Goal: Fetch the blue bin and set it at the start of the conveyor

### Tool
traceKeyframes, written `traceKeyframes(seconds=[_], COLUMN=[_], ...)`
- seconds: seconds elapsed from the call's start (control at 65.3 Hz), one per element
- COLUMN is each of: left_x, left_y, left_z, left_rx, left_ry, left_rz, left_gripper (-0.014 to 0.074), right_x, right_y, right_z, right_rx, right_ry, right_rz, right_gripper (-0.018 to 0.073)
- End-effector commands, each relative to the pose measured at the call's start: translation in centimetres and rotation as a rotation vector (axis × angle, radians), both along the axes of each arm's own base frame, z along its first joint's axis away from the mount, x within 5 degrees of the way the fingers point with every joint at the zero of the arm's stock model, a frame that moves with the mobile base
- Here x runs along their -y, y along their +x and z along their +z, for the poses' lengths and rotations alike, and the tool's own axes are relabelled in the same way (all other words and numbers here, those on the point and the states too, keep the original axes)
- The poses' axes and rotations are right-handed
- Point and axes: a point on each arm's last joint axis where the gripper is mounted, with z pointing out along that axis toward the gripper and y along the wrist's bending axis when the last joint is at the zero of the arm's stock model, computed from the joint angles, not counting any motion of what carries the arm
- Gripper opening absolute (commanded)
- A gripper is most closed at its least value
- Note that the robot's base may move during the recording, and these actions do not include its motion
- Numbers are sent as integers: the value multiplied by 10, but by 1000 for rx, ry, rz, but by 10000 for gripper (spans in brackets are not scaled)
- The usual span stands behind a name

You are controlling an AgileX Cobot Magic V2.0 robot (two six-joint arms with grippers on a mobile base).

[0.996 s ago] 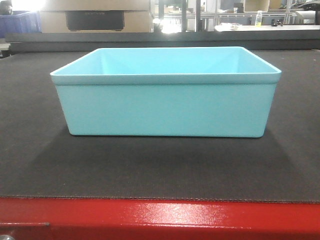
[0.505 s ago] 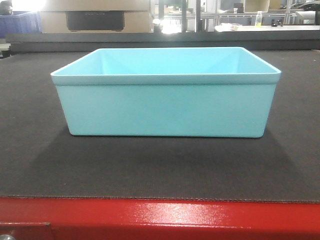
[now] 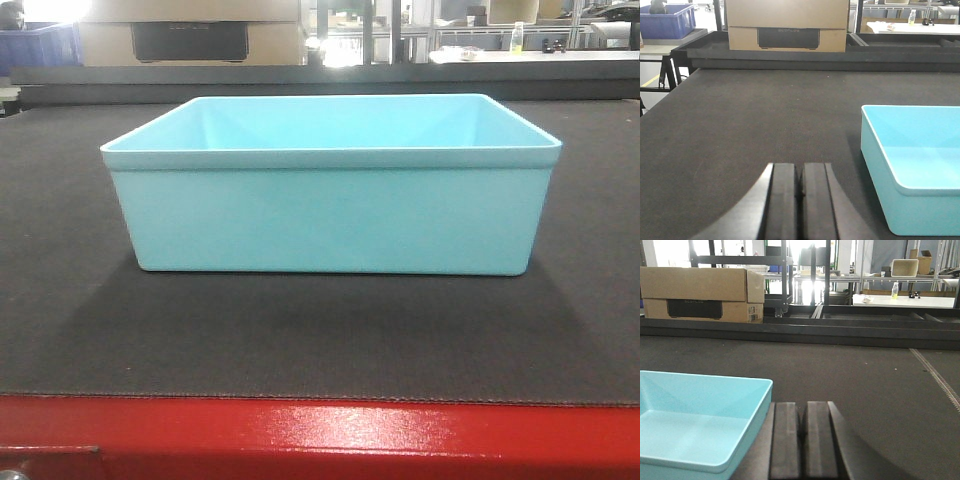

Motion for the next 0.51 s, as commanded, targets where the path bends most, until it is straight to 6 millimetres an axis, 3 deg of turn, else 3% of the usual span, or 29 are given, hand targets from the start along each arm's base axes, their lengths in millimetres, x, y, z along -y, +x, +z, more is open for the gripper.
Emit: traceKeyframes(seconds=[0.0,0.306,0.49], left_x=[0,0,0], left_y=[-1,-3,-18], left_z=[1,-3,-35], left_rx=[21,21,61], left_ry=[-4,-17,-40], left_rz=[0,-3,6], left_gripper=[-111,-111,-111], right_x=[0,0,0], right_y=[0,0,0], right_z=[1,1,1], right_rx=[21,21,21], right_ry=[-14,-14,-14], right_rz=[-7,-7,-7], right_gripper=[-162,-162,-162])
